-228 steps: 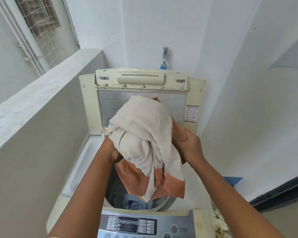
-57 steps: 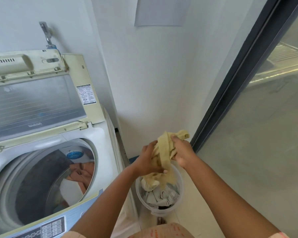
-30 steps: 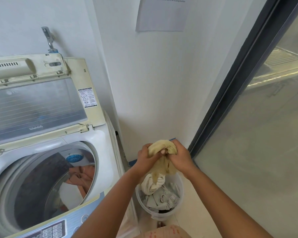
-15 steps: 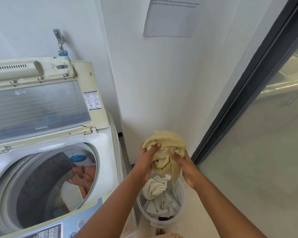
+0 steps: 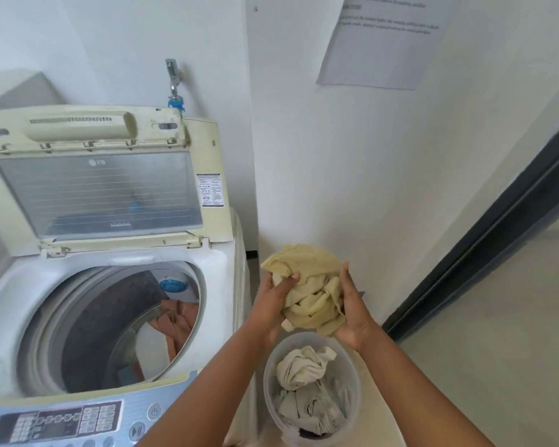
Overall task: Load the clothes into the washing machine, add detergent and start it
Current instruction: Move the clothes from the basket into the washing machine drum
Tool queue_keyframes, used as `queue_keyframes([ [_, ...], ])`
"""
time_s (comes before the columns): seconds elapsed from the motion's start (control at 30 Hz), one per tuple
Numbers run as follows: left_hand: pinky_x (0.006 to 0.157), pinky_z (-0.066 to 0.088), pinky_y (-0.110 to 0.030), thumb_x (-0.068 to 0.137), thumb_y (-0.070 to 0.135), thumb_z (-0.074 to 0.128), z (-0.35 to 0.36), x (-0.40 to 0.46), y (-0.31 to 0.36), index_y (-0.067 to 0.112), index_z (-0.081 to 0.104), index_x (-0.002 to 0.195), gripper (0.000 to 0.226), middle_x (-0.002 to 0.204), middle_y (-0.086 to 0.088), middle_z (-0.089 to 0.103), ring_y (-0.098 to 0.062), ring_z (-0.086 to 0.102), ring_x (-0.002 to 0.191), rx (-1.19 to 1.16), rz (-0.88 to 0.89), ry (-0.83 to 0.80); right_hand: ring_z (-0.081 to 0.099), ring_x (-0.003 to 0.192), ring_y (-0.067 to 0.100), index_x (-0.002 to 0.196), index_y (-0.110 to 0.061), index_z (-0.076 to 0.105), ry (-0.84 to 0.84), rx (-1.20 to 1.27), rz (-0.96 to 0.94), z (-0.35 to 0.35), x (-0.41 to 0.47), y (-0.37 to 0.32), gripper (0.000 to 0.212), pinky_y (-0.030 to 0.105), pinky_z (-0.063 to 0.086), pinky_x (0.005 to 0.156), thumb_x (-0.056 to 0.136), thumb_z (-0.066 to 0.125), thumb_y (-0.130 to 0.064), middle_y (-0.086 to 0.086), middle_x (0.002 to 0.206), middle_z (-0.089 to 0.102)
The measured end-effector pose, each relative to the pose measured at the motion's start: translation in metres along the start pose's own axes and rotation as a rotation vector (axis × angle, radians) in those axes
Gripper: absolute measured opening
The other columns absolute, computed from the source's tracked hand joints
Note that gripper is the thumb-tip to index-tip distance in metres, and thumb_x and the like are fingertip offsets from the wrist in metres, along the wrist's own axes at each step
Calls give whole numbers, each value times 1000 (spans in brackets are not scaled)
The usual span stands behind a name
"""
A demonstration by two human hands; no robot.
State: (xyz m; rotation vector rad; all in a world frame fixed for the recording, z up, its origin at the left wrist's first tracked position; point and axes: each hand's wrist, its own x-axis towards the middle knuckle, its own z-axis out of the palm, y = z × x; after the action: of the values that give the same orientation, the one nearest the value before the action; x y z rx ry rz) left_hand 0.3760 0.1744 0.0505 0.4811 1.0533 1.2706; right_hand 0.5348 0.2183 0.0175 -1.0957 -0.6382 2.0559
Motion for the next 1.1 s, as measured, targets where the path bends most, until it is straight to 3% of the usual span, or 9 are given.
queue_keyframes([
  [0.17,74,57,-35,89,13,67,-40,-10,9,19,58,124,37,116,-7,71,-23,71,101,-11,60,149,59,124,34,136,-22,57,-14,-106,-49,40,26,15,79,60,43,105,71,76,-62,12,136,61],
  [0.3,87,57,-40,89,14,67,-76,-16,27,21,59,123,36,117,-7,71,-24,68,107,-32,132,255,60,122,35,134,-21,58,-79,-166,-71,85,45,34,63,61,44,104,81,69,-53,12,132,63],
  [0.43,85,57,-40,89,10,66,-123,-23,46,18,58,122,35,115,-8,71,-25,69,104,-149,152,355,65,115,31,126,-28,62,-110,-252,-50,138,57,53,43,57,50,98,88,66,-46,7,123,69],
  [0.5,92,54,-49,88,9,67,-152,-29,53,14,55,128,42,119,-15,69,-33,67,109,-213,133,384,68,110,28,119,-28,65,-100,-299,-35,167,64,69,33,52,53,96,89,67,-41,4,118,72],
  [0.57,85,57,-52,90,7,64,-180,-37,60,13,54,127,39,117,-18,68,-36,68,105,-251,115,410,69,107,27,113,-26,66,-75,-333,-16,190,71,91,24,50,55,94,91,66,-37,4,114,73],
  [0.63,74,60,-43,92,7,62,-212,-42,65,14,56,124,33,116,-18,69,-32,71,98,-225,93,461,69,106,26,114,-30,65,-45,-400,36,213,83,117,28,49,55,95,89,67,-43,2,113,73],
  [0.8,81,58,-39,91,14,63,-294,-45,67,17,51,131,41,118,-13,68,-30,67,105,-128,-76,534,66,107,23,132,-28,56,41,-544,177,253,118,177,59,43,54,96,81,68,-55,2,121,68],
  [1.0,77,60,-41,90,15,61,-369,-38,63,18,57,127,37,112,-13,71,-30,69,101,-95,-256,553,67,102,24,124,-20,57,127,-580,316,287,146,227,37,38,56,90,93,62,-39,7,116,69],
  [1.1,80,60,-42,85,20,65,-396,-36,62,17,56,129,45,111,-12,71,-28,70,100,-89,-317,575,69,99,25,123,-14,60,135,-655,337,298,160,248,48,43,56,93,87,64,-46,7,111,71],
])
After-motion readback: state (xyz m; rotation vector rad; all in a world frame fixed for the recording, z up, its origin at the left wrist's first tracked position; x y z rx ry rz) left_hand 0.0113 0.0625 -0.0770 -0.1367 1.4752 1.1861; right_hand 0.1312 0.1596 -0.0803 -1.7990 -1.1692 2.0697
